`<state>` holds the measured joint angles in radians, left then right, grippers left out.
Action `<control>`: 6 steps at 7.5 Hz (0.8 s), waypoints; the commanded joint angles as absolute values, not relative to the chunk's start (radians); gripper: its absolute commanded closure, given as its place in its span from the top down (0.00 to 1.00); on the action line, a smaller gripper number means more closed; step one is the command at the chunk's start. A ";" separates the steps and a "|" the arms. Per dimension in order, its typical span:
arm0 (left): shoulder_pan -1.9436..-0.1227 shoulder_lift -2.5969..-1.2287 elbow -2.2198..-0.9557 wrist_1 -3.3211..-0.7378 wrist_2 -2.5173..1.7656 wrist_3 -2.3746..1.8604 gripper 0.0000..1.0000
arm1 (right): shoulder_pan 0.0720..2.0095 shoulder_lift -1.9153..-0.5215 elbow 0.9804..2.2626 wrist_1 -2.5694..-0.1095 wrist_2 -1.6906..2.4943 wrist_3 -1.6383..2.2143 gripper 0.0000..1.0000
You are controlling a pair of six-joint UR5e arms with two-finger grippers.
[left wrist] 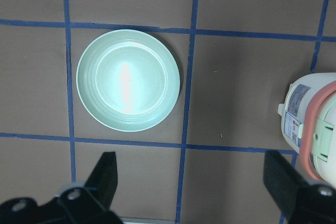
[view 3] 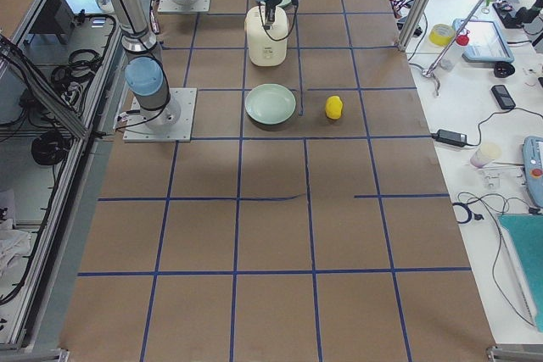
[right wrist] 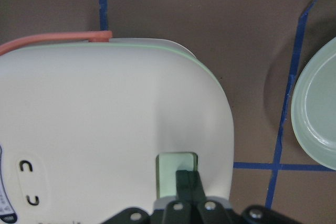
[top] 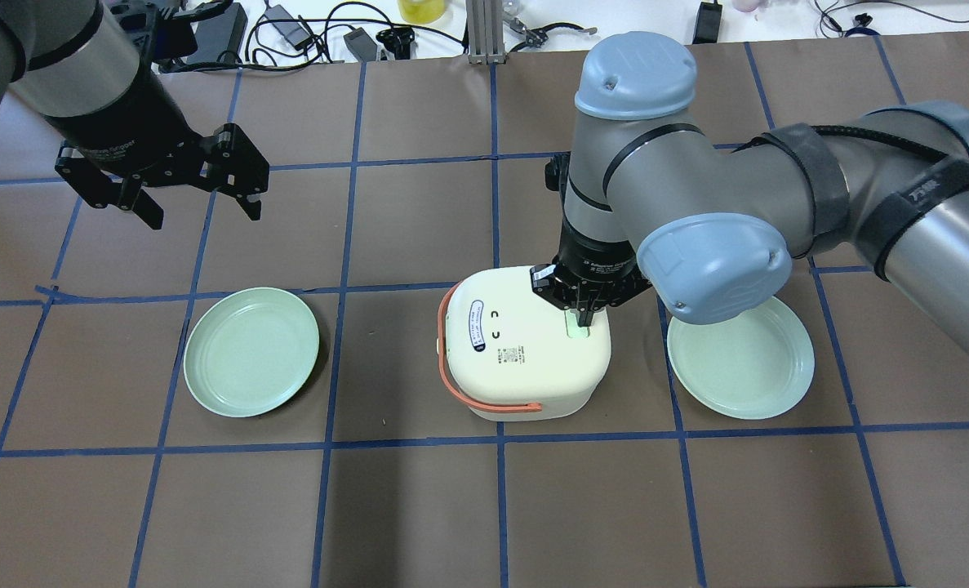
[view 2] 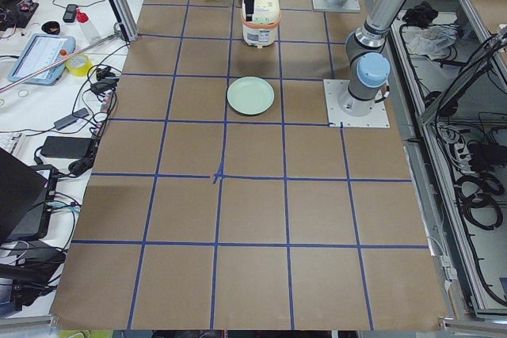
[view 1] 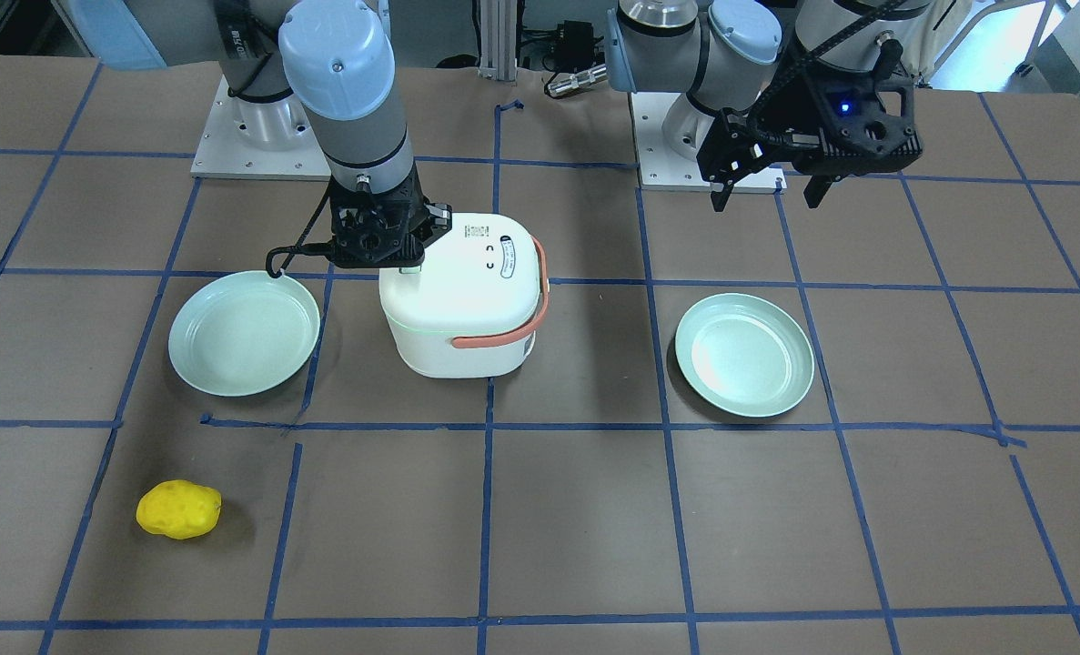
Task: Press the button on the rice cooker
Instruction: 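Press the lid release button with the closed right gripper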
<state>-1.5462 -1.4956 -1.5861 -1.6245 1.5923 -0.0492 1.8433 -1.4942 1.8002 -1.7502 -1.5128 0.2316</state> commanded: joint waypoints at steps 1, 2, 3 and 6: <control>-1.546 -1.496 -1.586 -1.624 1.592 -0.049 1.00 | 1.844 -1.496 1.793 -1.749 -1.528 0.233 0.37; -1.546 -1.496 -1.586 -1.624 1.592 -0.049 1.00 | 1.842 -1.505 1.775 -1.749 -1.535 0.259 0.99; -1.546 -1.496 -1.586 -1.624 1.592 -0.051 1.00 | 1.833 -1.506 1.731 -1.738 -1.542 0.267 1.00; -1.546 -1.496 -1.586 -1.624 1.592 -0.049 1.00 | 1.691 -1.505 1.564 -1.653 -1.562 0.230 1.00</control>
<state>-1.5463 -1.4956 -1.5861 -1.6245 1.5923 -0.0492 1.7666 -1.5048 1.6355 -1.7089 -1.5705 0.2486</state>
